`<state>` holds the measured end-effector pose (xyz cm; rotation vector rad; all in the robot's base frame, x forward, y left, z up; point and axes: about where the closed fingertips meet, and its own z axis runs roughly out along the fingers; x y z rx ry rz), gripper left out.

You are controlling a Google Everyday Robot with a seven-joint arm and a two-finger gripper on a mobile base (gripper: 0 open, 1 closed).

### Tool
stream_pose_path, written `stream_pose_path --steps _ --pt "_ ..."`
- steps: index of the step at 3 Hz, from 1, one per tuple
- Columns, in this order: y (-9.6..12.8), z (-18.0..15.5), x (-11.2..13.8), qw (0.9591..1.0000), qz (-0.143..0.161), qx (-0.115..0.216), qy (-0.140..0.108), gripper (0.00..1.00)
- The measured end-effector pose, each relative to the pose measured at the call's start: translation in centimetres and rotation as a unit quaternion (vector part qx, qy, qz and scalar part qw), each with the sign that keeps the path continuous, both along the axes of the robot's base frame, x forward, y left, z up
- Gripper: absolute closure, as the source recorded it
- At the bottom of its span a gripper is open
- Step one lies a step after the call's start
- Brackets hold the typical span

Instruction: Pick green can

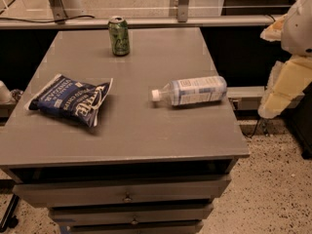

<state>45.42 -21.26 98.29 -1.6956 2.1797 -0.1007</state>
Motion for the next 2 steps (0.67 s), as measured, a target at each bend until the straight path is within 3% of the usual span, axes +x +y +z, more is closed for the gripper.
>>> stream_pose_path --steps 1,2 --pt "3.2 1.3 4.9 0.9976 0.024 0.046 -0.046 0.00" --pt "6.7 1.7 10.1 0.9923 0.041 0.096 -0.066 0.00"
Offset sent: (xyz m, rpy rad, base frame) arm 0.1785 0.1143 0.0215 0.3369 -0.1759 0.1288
